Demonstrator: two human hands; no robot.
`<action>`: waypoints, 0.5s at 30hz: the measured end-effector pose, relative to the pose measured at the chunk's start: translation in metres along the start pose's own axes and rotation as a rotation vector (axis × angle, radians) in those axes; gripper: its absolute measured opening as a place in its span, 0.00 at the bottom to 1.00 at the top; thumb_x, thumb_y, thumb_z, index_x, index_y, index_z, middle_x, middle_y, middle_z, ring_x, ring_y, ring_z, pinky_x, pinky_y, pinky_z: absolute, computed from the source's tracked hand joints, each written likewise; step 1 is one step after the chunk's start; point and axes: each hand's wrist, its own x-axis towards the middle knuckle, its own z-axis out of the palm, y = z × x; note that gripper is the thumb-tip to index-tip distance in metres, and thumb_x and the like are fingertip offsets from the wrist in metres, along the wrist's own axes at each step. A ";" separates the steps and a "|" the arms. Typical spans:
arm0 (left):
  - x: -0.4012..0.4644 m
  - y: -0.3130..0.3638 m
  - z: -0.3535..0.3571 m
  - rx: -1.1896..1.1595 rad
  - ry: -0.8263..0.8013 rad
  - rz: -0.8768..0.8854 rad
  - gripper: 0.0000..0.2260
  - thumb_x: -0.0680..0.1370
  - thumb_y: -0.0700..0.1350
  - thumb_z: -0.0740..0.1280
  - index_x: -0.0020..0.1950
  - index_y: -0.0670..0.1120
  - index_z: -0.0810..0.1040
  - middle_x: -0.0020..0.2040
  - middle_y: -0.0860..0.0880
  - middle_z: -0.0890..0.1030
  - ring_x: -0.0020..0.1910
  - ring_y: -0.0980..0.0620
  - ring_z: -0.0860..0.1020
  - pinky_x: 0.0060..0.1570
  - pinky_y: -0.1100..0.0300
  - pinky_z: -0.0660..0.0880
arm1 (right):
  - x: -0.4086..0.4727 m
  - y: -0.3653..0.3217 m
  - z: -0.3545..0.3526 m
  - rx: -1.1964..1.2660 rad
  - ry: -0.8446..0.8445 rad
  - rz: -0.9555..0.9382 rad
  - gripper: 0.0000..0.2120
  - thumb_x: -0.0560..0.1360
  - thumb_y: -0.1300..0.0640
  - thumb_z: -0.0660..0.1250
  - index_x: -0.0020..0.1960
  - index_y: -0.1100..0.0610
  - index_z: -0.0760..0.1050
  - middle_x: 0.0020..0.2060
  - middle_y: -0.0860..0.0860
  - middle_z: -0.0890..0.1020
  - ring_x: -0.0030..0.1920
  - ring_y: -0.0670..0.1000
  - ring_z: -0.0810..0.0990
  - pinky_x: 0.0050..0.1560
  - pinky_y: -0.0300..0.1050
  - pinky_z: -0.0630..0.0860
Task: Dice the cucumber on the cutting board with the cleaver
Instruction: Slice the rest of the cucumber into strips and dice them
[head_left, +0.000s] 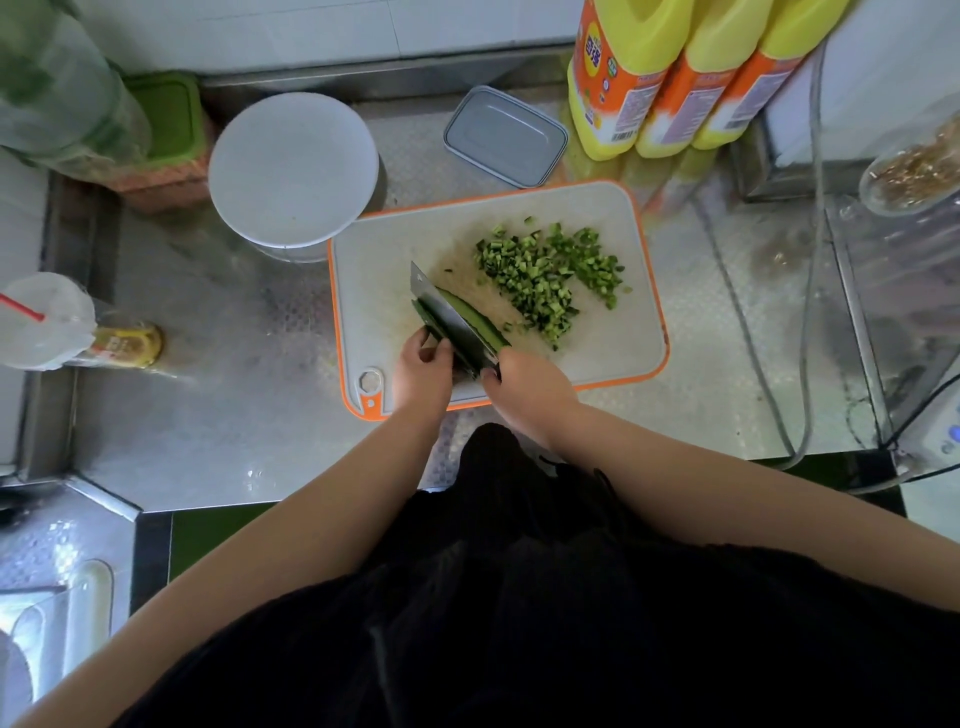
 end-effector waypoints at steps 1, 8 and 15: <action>0.000 -0.001 -0.001 -0.015 -0.003 -0.007 0.17 0.80 0.47 0.63 0.70 0.50 0.72 0.56 0.48 0.82 0.50 0.50 0.82 0.55 0.49 0.79 | 0.000 0.001 0.000 0.002 -0.005 0.006 0.10 0.80 0.53 0.56 0.43 0.58 0.66 0.37 0.54 0.73 0.39 0.57 0.72 0.38 0.47 0.67; -0.008 0.002 0.001 -0.036 0.005 0.000 0.22 0.78 0.42 0.68 0.71 0.49 0.71 0.60 0.47 0.79 0.57 0.49 0.79 0.60 0.53 0.76 | -0.005 -0.001 0.002 0.026 0.001 0.005 0.14 0.79 0.55 0.55 0.36 0.56 0.62 0.30 0.51 0.69 0.36 0.57 0.72 0.34 0.47 0.64; -0.006 0.007 0.000 0.017 0.013 0.003 0.24 0.78 0.41 0.68 0.74 0.46 0.67 0.63 0.47 0.78 0.61 0.50 0.76 0.42 0.75 0.69 | -0.019 0.003 -0.009 0.102 0.095 -0.015 0.18 0.80 0.53 0.57 0.33 0.56 0.61 0.29 0.51 0.69 0.35 0.55 0.71 0.35 0.47 0.62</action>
